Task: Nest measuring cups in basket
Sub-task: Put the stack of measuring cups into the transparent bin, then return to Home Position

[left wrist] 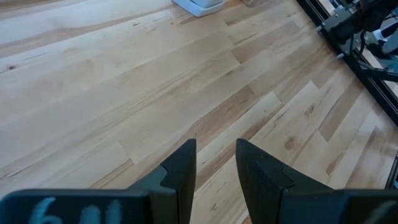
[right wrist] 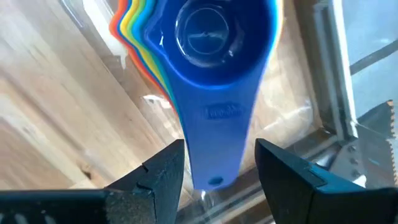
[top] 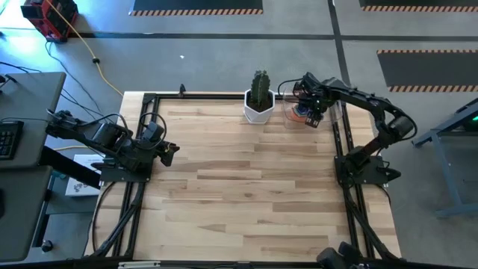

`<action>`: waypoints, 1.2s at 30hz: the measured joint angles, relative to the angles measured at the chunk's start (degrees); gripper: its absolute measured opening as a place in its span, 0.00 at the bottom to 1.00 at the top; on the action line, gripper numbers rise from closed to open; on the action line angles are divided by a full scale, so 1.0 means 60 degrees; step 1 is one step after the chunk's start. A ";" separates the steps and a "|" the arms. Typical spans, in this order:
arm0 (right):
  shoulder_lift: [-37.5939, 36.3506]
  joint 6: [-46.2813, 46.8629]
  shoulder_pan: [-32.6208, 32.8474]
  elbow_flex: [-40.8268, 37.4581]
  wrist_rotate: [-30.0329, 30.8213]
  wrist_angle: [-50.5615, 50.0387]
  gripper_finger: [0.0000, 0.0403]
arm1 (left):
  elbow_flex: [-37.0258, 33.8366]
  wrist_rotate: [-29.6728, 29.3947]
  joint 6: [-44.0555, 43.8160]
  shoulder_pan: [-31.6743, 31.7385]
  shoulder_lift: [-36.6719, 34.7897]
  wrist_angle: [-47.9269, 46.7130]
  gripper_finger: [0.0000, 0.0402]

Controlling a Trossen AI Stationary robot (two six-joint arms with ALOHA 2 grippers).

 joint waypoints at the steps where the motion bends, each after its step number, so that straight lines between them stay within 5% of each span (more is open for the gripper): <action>1: -0.0129 0.0013 0.0001 0.0000 -0.0011 -0.0048 0.47 | 0.0000 0.0000 0.0000 0.0000 -0.0004 -0.0003 0.26; 8: -0.1122 0.0467 0.0000 0.0000 -0.0416 -0.0115 0.47 | 0.0000 -0.0004 0.0004 -0.0004 0.0000 0.0000 0.26; 13: -0.1847 0.1342 0.0016 0.0003 -0.2340 -0.0096 0.47 | -0.0006 -0.0001 0.0080 0.0224 0.0000 0.0334 0.26; 19: -0.2543 0.2299 0.0119 0.0004 -0.5210 0.0079 0.47 | -0.0007 0.0484 0.2930 0.0912 0.0025 0.3250 0.26; 22: -0.2881 0.2873 0.0470 0.0004 -0.5858 0.0250 0.47 | -0.0007 0.1139 0.4559 0.1367 0.0121 0.4651 0.26; 28: -0.3757 0.4459 0.1991 0.0004 -0.5937 0.0808 0.47 | -0.0007 0.2613 0.6698 0.2485 0.0233 0.5550 0.26; 36: -0.4618 0.6949 0.4150 0.0004 -0.4935 0.3185 0.47 | -0.1307 0.2632 0.7122 0.3402 -0.0932 0.6449 0.26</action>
